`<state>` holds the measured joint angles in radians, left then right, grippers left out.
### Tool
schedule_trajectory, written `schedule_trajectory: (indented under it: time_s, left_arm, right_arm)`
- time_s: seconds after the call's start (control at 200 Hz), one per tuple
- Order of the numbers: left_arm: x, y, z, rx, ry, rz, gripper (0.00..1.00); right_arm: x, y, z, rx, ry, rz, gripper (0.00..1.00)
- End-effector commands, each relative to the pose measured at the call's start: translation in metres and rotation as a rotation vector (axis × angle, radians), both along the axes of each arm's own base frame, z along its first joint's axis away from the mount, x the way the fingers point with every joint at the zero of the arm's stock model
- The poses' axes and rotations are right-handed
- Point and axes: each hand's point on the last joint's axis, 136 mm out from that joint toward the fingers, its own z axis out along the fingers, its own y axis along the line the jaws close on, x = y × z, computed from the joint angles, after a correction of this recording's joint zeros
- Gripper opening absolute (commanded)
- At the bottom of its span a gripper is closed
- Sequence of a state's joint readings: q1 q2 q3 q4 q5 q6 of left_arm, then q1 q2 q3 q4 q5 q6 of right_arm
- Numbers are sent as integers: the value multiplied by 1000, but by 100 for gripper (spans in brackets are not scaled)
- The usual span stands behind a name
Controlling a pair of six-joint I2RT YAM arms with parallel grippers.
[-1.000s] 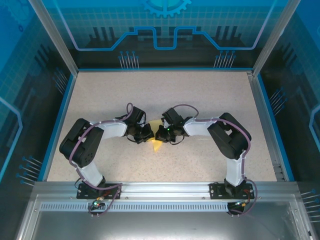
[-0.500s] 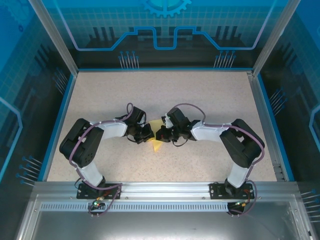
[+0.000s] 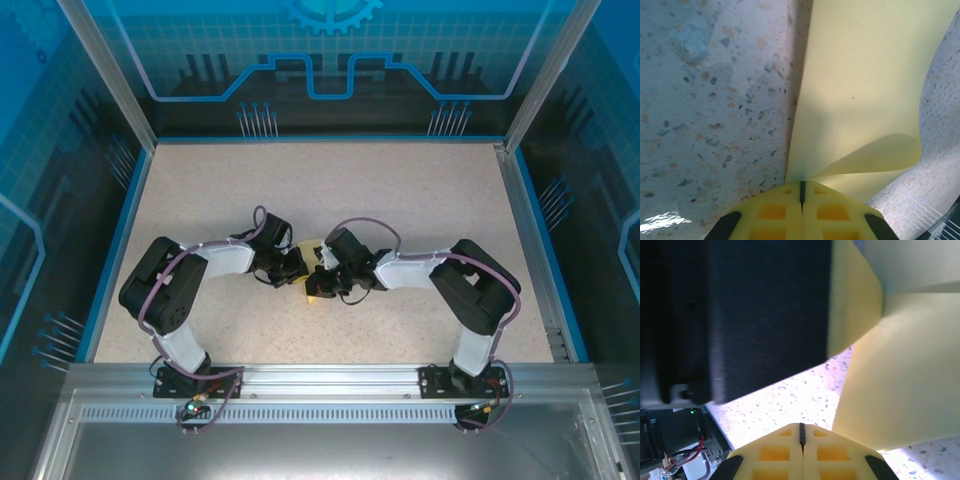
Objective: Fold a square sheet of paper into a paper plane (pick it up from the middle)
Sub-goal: Third fold the triangle at the center of the table.
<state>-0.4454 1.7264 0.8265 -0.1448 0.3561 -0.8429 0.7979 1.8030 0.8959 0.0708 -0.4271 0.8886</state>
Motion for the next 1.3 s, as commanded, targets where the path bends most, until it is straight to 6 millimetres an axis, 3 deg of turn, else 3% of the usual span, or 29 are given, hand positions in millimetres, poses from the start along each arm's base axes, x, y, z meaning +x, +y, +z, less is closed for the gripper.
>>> schedule_trajectory:
  time_s: [0.0, 0.55, 0.63, 0.805, 1.135, 1.291]
  left_arm:
    - [-24, 18, -30, 106, 97, 14, 0]
    - [-23, 18, -29, 108, 98, 15, 0]
    - [-24, 18, -29, 110, 99, 15, 0]
    - [-24, 18, -29, 110, 97, 15, 0]
    - [-24, 18, -29, 110, 96, 17, 0]
    - [-24, 19, -30, 111, 99, 18, 0]
  right_arm:
    - [-12, -6, -20, -52, 34, 29, 0]
    - [-26, -20, -47, -113, 74, 53, 0]
    - [-26, -18, -44, -101, 69, 58, 0]
    - [-23, -9, -19, -24, 4, 87, 0]
    - [-33, -13, -41, -92, 51, 105, 0]
    - [-33, -7, -28, -49, 25, 129, 0]
